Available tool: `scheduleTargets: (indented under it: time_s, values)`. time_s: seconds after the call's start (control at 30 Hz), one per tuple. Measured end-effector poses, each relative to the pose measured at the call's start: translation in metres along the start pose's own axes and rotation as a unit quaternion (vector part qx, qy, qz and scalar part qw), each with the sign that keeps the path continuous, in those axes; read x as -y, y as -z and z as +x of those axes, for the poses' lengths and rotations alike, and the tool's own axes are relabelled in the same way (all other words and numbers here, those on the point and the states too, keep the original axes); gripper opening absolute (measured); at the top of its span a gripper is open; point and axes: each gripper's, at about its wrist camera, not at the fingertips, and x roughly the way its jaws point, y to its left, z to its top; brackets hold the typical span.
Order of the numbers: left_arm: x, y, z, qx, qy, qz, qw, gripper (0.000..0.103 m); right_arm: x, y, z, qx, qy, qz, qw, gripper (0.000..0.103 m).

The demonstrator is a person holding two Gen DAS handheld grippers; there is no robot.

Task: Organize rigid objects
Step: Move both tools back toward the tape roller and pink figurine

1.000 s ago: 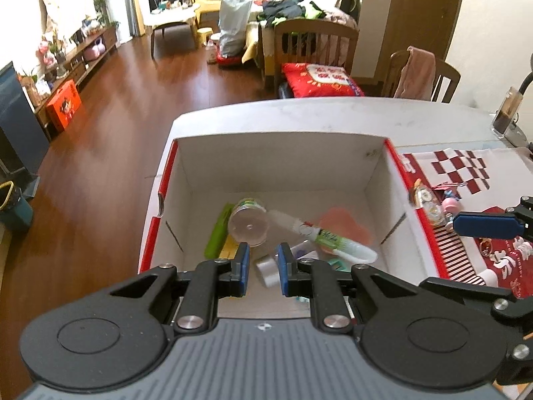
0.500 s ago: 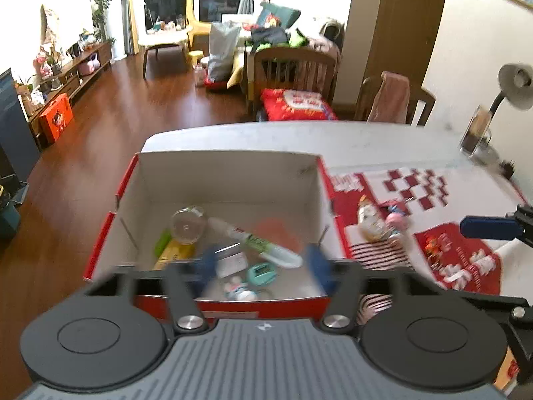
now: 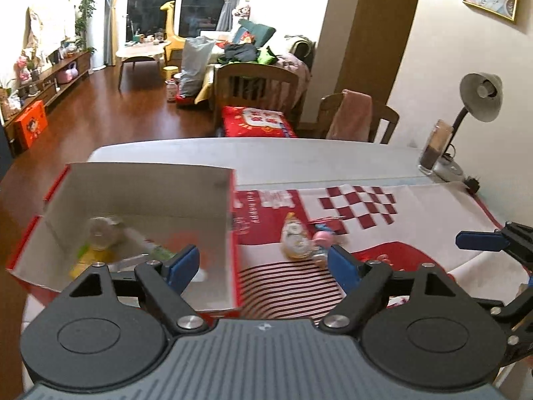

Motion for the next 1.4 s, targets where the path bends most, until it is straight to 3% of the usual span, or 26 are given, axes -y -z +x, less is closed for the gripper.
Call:
scheduleTargets:
  time_s: [0.17,0.27,0.47,0.67,0.77,0.87,1.0,1.4]
  values:
    - [0.03,0.004,0.023,0.006,0.016,-0.004,0.9999,0.102,0.024,0.013,0.003,-0.01,0.01,-0.006,1.0,0.102]
    - [0.047,0.007,0.037,0.018,0.015,-0.005,0.9997,0.103,0.042,0.021,0.004,-0.015,0.013,-0.003,1.0,0.102]
    - [0.067,0.012,0.073,0.003,0.032,-0.026,0.9991,0.103,0.07,0.038,0.024,-0.027,0.028,-0.016,0.999,0.102]
    - [0.079,0.019,0.117,-0.027,-0.013,-0.021,0.9993,0.103,0.093,0.052,0.055,-0.047,0.032,-0.019,0.998,0.1]
    - [0.078,0.022,0.133,-0.027,-0.002,-0.041,0.9988,0.103,0.101,0.057,0.07,-0.056,0.029,-0.021,0.998,0.1]
    - [0.085,0.022,0.146,-0.027,-0.014,-0.026,0.9992,0.103,0.105,0.062,0.086,-0.068,0.024,-0.025,0.997,0.098]
    - [0.094,0.021,0.163,-0.02,-0.037,-0.001,0.9991,0.103,0.11,0.065,0.103,-0.077,0.023,-0.024,0.996,0.094]
    - [0.109,0.022,0.208,-0.027,-0.036,0.047,0.9979,0.102,0.115,0.073,0.139,-0.094,0.009,-0.027,0.995,0.072]
